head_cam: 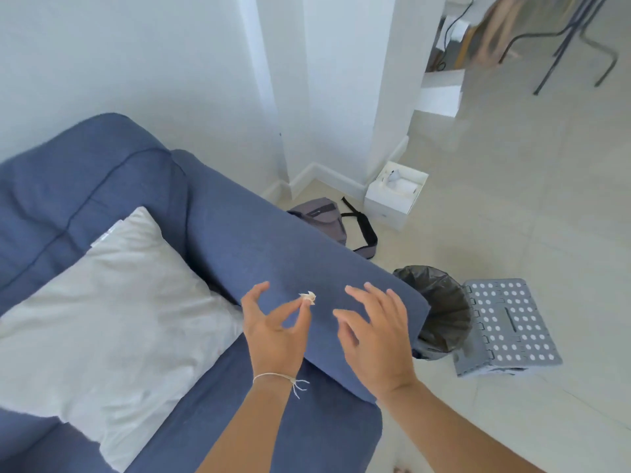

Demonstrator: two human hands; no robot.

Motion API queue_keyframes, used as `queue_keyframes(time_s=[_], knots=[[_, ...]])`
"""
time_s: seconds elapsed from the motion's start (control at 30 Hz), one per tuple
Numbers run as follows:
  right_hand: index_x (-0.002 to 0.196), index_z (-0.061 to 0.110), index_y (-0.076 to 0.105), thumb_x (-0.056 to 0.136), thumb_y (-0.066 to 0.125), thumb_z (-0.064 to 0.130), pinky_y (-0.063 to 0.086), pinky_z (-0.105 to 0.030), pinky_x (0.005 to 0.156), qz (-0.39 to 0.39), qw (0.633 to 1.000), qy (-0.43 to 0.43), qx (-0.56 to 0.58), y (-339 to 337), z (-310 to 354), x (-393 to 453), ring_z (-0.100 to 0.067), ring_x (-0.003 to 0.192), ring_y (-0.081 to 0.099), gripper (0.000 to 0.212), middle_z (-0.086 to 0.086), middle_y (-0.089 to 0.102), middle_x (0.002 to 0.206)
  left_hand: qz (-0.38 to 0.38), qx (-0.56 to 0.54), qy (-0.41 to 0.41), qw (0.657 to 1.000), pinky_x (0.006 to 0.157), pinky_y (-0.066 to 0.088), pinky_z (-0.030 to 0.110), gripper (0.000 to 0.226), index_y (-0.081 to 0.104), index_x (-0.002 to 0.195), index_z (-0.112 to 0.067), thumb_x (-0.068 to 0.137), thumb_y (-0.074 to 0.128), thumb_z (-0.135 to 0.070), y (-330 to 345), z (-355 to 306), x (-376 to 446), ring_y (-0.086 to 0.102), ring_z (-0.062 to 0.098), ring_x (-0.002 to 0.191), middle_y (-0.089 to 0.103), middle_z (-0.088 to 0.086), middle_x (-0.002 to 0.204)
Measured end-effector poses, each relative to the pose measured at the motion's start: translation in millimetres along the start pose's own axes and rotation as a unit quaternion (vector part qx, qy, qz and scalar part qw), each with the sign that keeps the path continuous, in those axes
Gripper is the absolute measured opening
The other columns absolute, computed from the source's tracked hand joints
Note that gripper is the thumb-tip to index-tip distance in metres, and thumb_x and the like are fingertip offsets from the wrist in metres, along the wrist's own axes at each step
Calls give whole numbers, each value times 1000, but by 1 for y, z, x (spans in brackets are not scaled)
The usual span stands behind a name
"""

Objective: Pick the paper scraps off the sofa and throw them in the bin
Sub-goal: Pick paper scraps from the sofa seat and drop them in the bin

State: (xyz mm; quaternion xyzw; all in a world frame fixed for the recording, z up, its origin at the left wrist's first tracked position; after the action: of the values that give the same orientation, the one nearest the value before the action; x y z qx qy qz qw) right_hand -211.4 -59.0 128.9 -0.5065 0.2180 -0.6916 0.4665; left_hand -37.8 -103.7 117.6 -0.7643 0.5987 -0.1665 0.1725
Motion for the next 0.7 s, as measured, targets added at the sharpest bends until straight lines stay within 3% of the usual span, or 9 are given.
queue_keyframes(time_s=[0.13,0.23,0.3,0.37,0.43,0.57,0.7], knots=[[88,21,76,81,72,15,37,-56,102,-31,989,125,-66,-47,-87,23,-30,116,59,10,-4,65,117,88,9,97,991,110,38,41,5,78,83,-42,84,75,-39,69,-61,-3,29,6,141,33,-19,135],[86,20,77,80,74,14,42,-48,97,-37,973,207,-97,-69,-157,15,-29,105,60,8,-4,65,110,134,28,187,973,111,35,43,5,79,83,-38,84,75,-38,129,-97,-13,25,6,143,39,-9,139],[87,21,77,80,75,15,44,-43,92,-15,964,243,-111,-71,-200,3,-28,101,59,10,-3,64,105,153,37,217,964,110,35,42,6,80,81,-35,84,74,-38,169,-114,-11,31,8,138,45,-3,135],[86,24,77,80,75,16,45,-41,86,12,955,271,-123,-65,-237,-7,-27,94,57,10,-1,63,97,165,57,237,956,106,39,46,12,80,79,-32,83,72,-39,208,-121,-9,41,21,134,51,3,129],[88,26,77,82,72,19,45,-40,84,43,941,310,-130,-58,-272,-17,-26,91,55,10,1,61,92,170,88,243,951,101,42,49,13,80,78,-31,82,71,-40,243,-121,-5,48,29,127,54,6,125],[93,29,76,87,67,23,44,-36,86,75,940,320,-88,-35,-315,-24,-20,93,51,12,5,60,93,168,131,217,953,105,39,47,5,80,80,-33,80,77,-36,286,-111,-4,46,28,129,54,3,126],[106,19,77,87,68,15,45,-43,97,75,940,331,-33,-6,-344,-26,-26,108,57,21,-4,68,113,169,147,186,957,105,39,44,3,80,81,-34,79,78,-34,300,-93,-4,46,26,126,53,2,125]])
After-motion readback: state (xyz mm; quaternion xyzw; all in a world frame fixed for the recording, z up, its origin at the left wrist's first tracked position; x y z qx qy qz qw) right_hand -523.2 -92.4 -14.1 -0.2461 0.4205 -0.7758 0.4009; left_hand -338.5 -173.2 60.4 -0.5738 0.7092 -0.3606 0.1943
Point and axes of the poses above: each hand's wrist, its own x-axis towards the middle knuckle, its own y-axis out of the palm, z = x × y, the point moved 7 cm from there along x, towards the middle knuckle
